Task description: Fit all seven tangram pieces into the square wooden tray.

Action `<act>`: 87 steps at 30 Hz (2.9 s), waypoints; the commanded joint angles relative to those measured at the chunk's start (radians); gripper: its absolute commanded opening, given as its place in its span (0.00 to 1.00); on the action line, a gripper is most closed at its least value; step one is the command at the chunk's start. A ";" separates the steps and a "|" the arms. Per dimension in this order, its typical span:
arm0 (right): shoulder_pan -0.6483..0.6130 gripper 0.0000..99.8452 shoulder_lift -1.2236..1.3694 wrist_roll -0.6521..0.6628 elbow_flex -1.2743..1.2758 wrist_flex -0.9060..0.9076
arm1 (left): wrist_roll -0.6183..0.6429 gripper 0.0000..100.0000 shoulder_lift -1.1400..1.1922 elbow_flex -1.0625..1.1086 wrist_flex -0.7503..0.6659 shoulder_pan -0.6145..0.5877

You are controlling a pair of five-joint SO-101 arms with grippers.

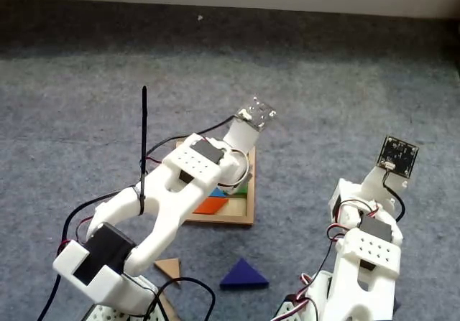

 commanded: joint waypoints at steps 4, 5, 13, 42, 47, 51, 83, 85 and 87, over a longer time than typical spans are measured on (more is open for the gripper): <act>-0.008 0.08 -0.021 0.014 -0.002 -0.028 | 0.023 0.20 -0.030 -0.030 -0.014 -0.007; -0.008 0.08 -0.021 0.014 -0.002 -0.028 | 0.023 0.20 -0.030 -0.030 -0.012 -0.018; -0.008 0.08 -0.021 0.014 -0.002 -0.028 | 0.021 0.20 -0.012 -0.028 -0.008 -0.107; -0.008 0.08 -0.021 0.014 -0.002 -0.028 | 0.020 0.16 -0.282 0.097 0.150 -0.166; -0.008 0.08 -0.016 0.014 -0.002 -0.028 | 0.029 0.24 -0.341 0.174 0.060 -0.166; -0.010 0.08 -0.015 0.014 -0.002 -0.028 | 0.098 0.26 -0.306 0.142 0.025 -0.156; -0.010 0.08 -0.016 0.049 -0.002 -0.028 | -0.448 0.19 0.093 -0.170 0.192 -0.153; -0.010 0.08 -0.015 0.049 -0.002 -0.028 | -0.445 0.19 0.090 -0.170 0.193 -0.154; -0.010 0.08 -0.015 0.049 -0.002 -0.028 | -0.407 0.19 0.088 -0.170 0.195 -0.153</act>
